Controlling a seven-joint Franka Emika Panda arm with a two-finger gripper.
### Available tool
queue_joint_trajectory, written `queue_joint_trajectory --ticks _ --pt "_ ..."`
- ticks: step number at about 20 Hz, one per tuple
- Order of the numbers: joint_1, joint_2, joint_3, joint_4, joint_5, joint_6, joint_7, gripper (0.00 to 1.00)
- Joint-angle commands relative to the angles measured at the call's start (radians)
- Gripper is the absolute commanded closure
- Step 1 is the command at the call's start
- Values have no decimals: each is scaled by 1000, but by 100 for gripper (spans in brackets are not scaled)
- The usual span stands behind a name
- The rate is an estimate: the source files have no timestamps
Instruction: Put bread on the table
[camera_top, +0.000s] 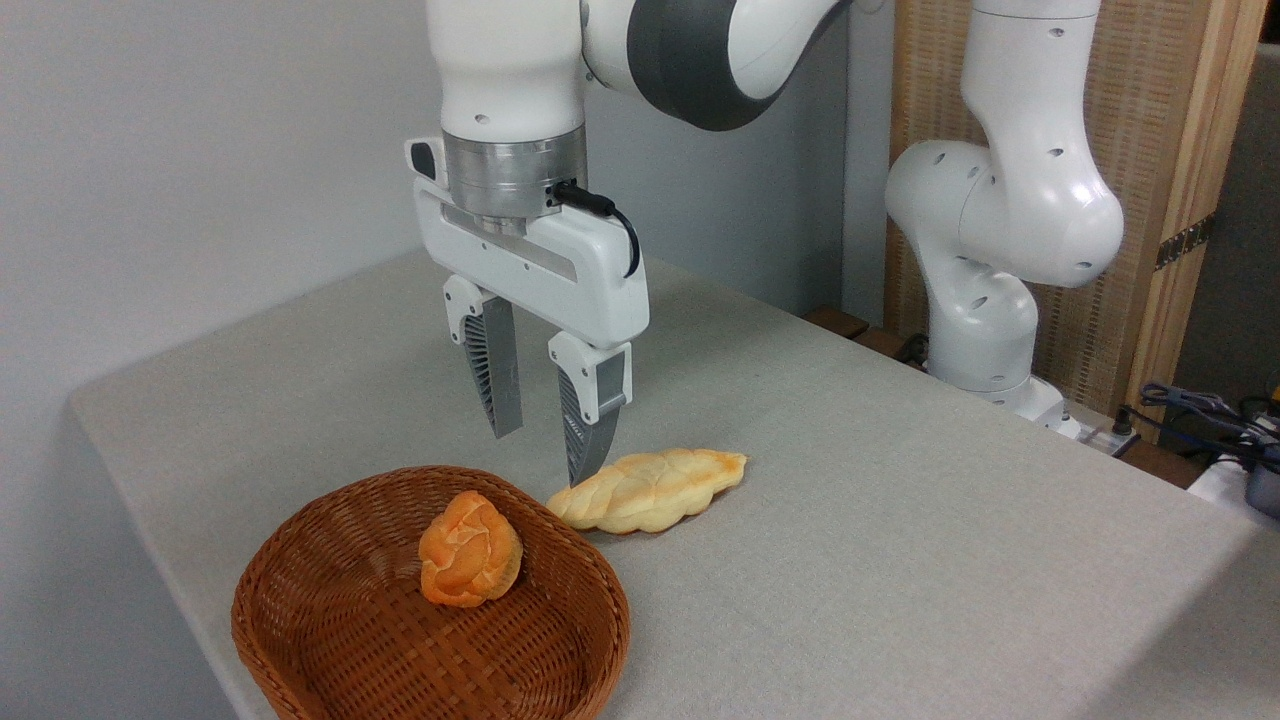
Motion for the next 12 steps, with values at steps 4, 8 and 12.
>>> queue_joint_trajectory --ticks 4,8,12 --pt "12 0 -11 6 0 -1 -12 0" --pt "9 0 -13 6 0 -1 -12 0" --pt "7 0 -14 6 -2 0 -10 0"
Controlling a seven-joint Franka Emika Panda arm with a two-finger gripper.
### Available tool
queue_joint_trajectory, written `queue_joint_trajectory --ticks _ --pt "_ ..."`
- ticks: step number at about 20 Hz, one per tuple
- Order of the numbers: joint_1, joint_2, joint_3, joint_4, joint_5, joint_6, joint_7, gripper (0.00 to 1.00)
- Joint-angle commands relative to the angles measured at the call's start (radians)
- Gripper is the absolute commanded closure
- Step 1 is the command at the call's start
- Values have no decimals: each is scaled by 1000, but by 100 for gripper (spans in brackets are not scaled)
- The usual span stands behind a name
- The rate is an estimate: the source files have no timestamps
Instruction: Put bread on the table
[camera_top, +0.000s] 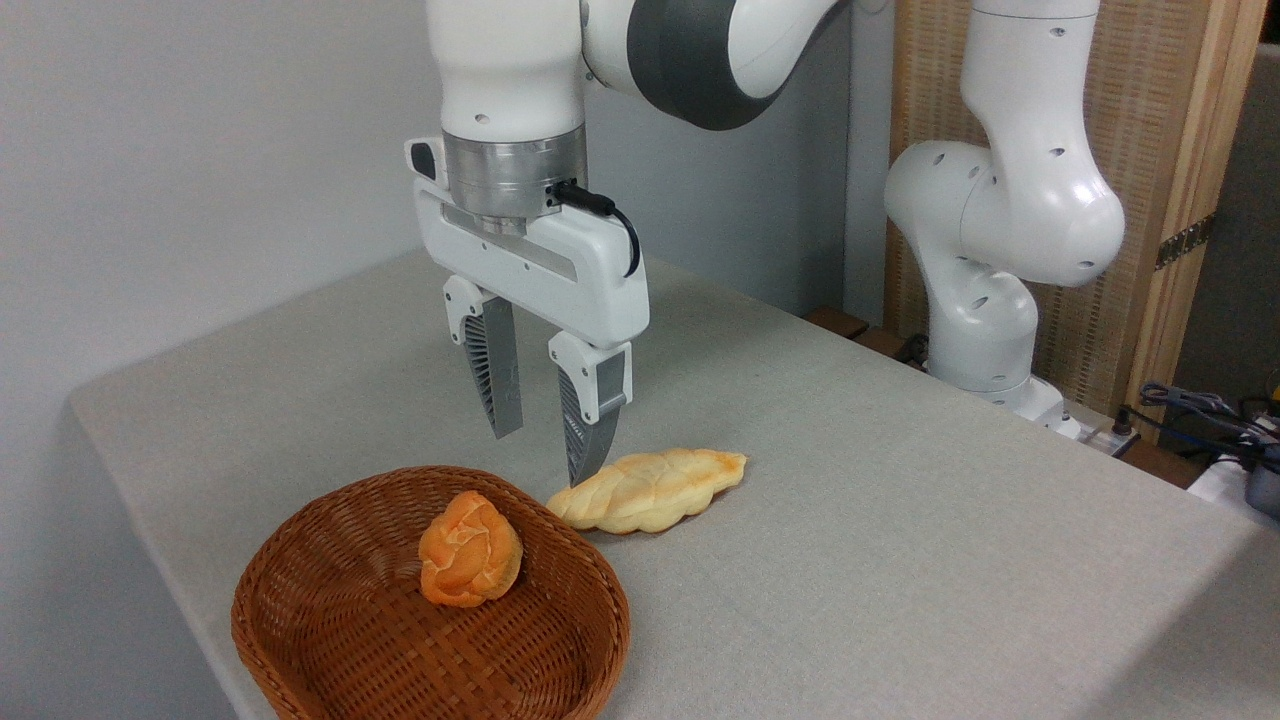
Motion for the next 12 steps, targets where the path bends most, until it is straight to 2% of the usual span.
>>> queue_joint_trajectory --ticks 1,7,10,12 --pt "-5 1 -2 4 -2 3 -9 0" --pt "-32 43 -2 6 -2 33 14 0" --pt "-34 84 -2 4 -7 124 21 0" --pt "-35 109 -2 4 -34 175 21 0"
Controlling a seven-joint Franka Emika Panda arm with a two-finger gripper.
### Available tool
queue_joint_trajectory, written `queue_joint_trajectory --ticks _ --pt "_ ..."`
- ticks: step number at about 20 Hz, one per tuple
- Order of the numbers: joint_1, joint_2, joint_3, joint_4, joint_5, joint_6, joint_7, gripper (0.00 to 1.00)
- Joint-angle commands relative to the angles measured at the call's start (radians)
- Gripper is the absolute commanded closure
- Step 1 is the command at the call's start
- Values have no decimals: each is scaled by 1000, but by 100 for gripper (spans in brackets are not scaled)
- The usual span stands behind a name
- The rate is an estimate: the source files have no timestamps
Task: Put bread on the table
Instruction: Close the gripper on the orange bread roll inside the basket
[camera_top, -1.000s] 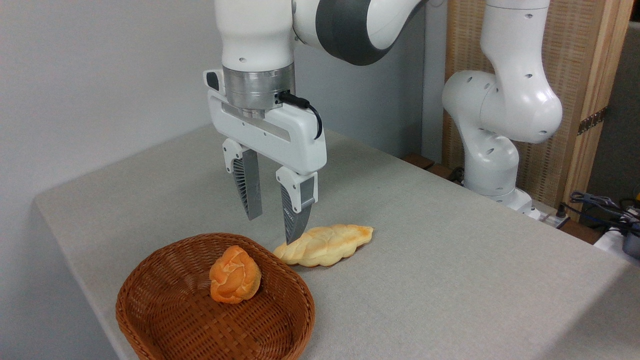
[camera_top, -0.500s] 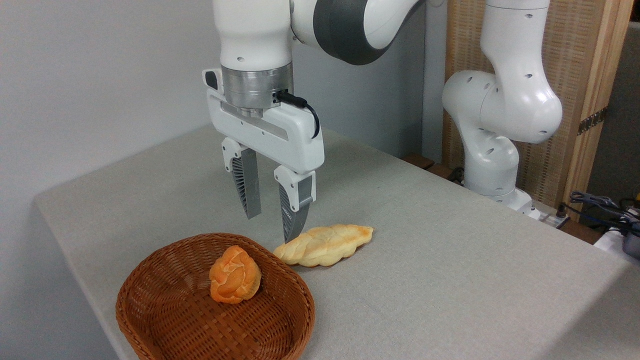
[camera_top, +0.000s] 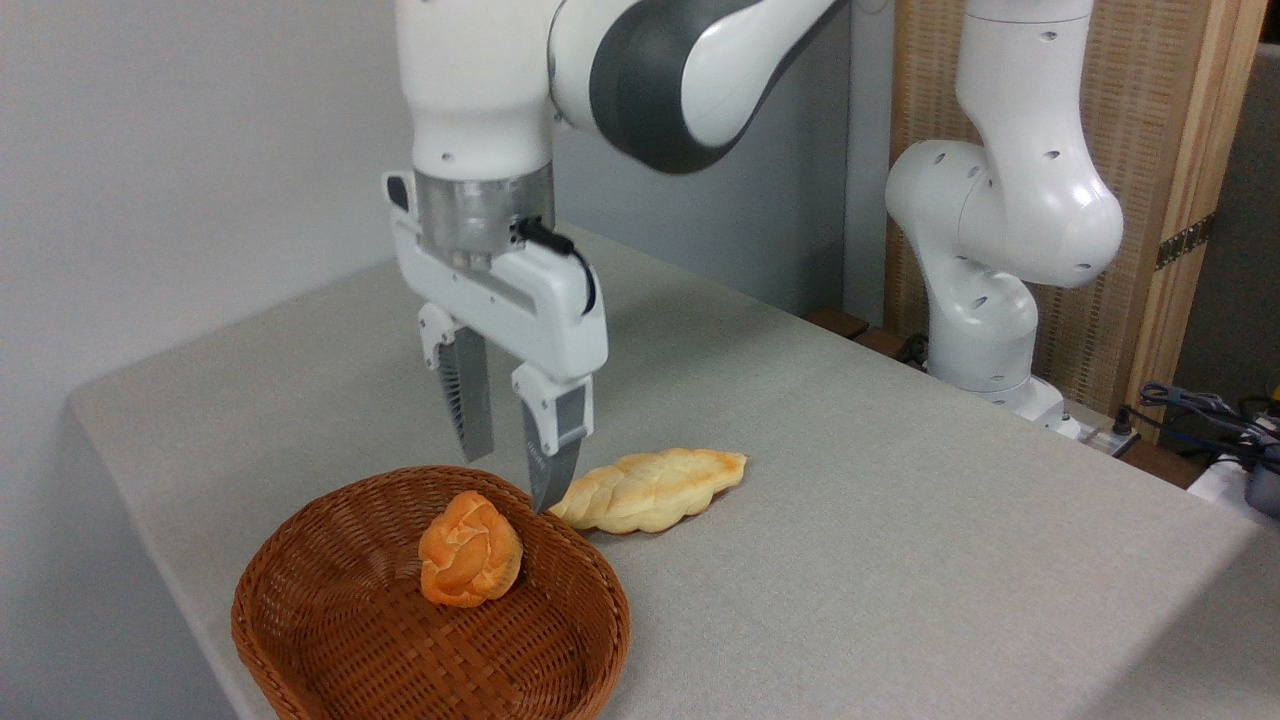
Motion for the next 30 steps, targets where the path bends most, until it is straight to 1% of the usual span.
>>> queue_joint_trajectory --ticks 1,6,14,15,16,17,18,19,25,26,27,30 --pt "-4 50 1 5 -34 86 16 0" --pt "-7 115 -32 7 -35 139 15 0" --pt "-8 158 -47 7 -29 159 15 0" --pt "-7 158 -55 7 -27 159 15 2" --pt "-7 159 -55 7 -26 160 18 18" --pt "-8 159 -56 7 -23 159 19 44" --pt "-7 159 -58 7 -23 159 22 61" --pt "-7 159 -58 7 -24 159 24 66" --pt "-7 159 -58 7 -23 159 25 64" --pt "-7 159 -58 7 -23 159 25 63" --pt "-8 159 -58 7 -23 159 24 59" --pt "-7 152 -58 8 -24 159 24 59"
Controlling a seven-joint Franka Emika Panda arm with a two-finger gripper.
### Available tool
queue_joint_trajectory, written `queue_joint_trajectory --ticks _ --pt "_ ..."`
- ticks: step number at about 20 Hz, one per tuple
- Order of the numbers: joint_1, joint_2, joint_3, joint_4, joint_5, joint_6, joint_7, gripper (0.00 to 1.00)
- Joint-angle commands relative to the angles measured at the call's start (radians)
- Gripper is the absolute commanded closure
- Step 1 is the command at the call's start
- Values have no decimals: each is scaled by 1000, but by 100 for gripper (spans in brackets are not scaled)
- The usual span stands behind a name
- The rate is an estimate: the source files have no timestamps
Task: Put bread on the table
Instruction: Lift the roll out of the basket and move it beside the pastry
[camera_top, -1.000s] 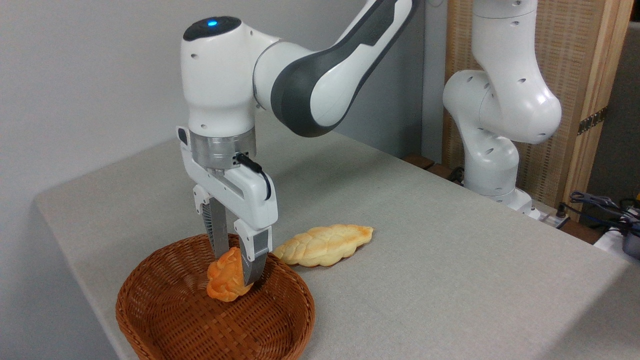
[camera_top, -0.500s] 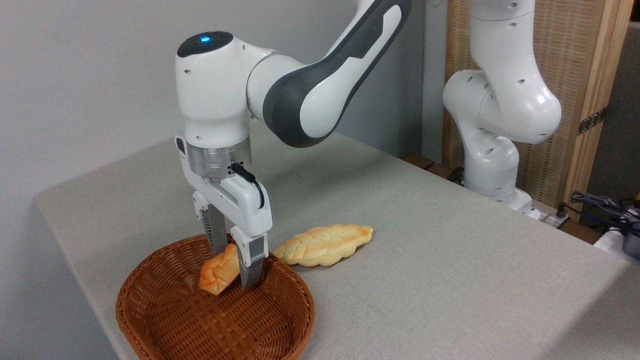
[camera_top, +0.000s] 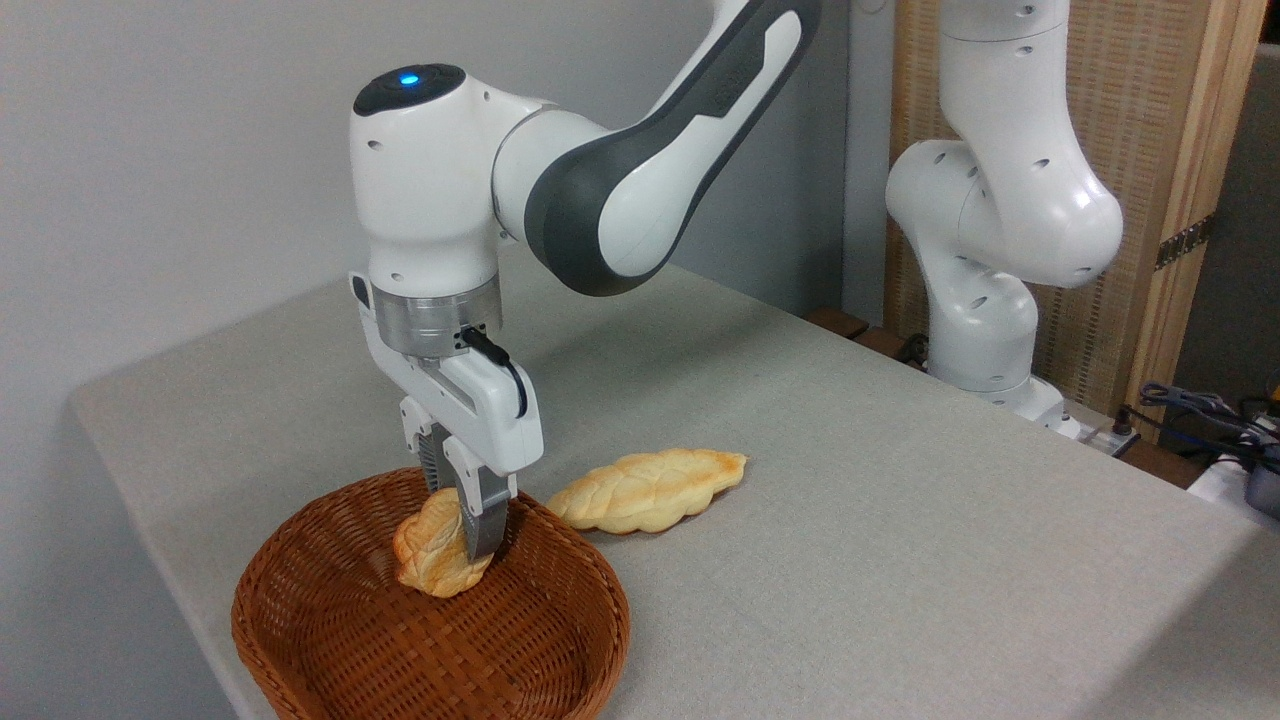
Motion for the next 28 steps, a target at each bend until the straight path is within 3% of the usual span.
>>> queue_joint_trajectory --ticks 1,7,12,15,20,28 --pt "0 -7 5 8 -7 20 17 59" --pt "2 -96 14 25 -15 3 2 59" --pt "5 -182 20 24 -17 -156 2 58" --pt "3 -208 23 21 -18 -265 4 52" --pt "0 -211 11 12 -18 -434 4 46" --pt "-72 -156 9 -42 -14 -446 11 32"
